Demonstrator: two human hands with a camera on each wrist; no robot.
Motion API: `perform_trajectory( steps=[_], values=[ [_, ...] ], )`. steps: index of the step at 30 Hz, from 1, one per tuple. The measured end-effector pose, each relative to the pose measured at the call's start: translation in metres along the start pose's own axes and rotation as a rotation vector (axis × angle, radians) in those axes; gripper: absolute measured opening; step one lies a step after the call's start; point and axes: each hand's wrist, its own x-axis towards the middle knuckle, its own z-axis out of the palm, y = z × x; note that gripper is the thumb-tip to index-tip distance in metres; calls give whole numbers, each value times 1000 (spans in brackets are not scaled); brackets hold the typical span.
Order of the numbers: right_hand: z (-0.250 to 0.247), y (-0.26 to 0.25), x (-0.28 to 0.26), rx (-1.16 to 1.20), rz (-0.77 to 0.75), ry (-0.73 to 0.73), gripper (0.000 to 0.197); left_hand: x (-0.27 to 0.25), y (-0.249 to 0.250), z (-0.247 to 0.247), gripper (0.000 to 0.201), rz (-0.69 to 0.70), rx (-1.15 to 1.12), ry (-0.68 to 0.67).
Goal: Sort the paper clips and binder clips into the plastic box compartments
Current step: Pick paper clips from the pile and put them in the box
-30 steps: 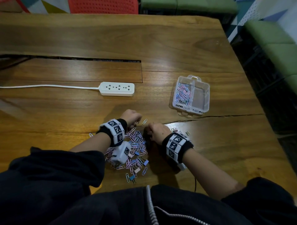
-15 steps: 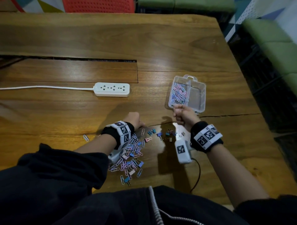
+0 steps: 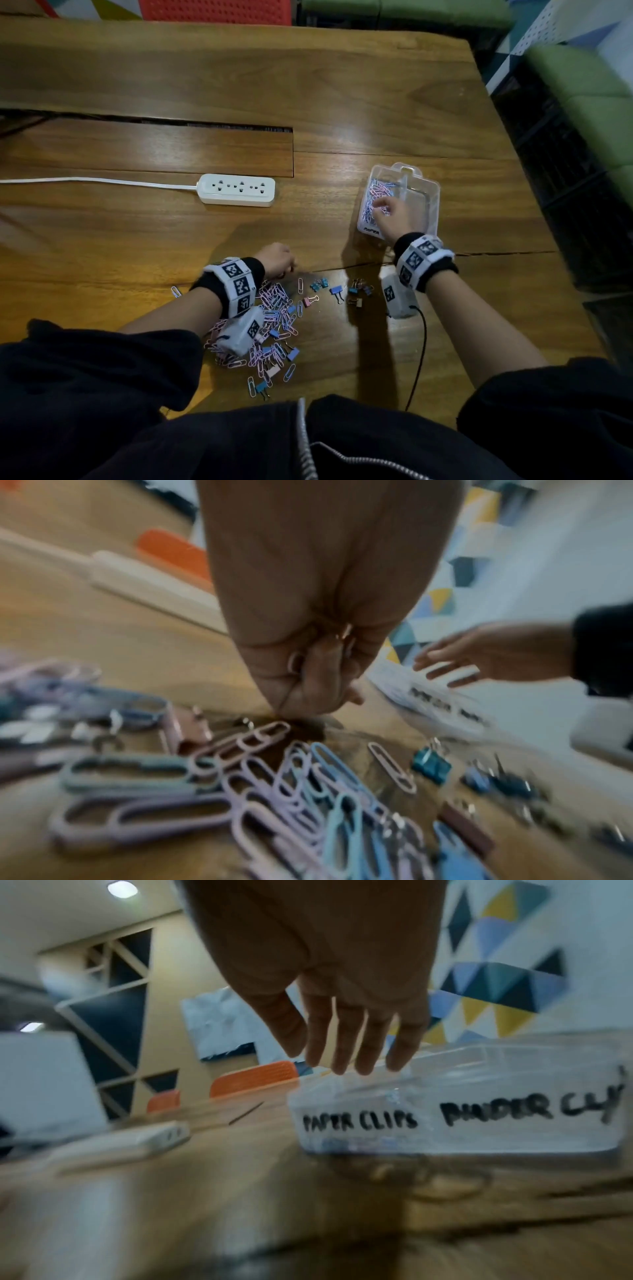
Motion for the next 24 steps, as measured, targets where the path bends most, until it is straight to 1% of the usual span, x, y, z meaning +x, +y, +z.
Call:
perform_trajectory(
  steps=[2,3,4,5,8,11,12,14,16,17,18,20,21,22,23,24],
  values=[
    [8,10,-10,-271,-6,50,24,-3,2,6,22,52,241,-11],
    [11,14,-16,-358,0,73,26,-5,2,9,19,77,324,-26],
    [14,17,-22,-387,7,86,28,-6,1,12,14,95,374,-39],
    [17,18,-27,-376,14,94,30,-8,-1,14,14,108,404,-47],
    [26,16,-38,-304,2,100,31,-9,-5,16,19,161,478,-13],
    [38,8,-54,-258,-61,24,36,-11,-5,15,21,167,517,-13],
    [43,6,-59,-238,-93,-4,37,-12,-6,14,19,168,528,-20],
    [49,2,-66,-191,-156,-59,38,-15,-6,13,8,193,529,-23],
    [53,0,-68,-168,-232,-97,36,-16,-7,13,25,246,537,-25],
    [55,0,-70,-165,-287,-105,35,-16,-7,14,25,258,560,-24],
    [57,0,-72,-172,-354,-95,34,-17,-6,14,21,274,592,-23],
    [62,3,-80,-210,-505,-20,29,-16,-5,15,10,266,665,-37],
    [65,6,-86,-221,-556,11,25,-15,-5,15,4,255,698,-43],
    [69,11,-91,-221,-588,24,21,-14,-6,16,7,249,716,-48],
    [73,18,-97,-227,-609,19,19,-13,-7,17,14,236,718,-55],
    [77,25,-100,-240,-610,-27,20,-10,-8,16,21,224,705,-68]
  ],
)
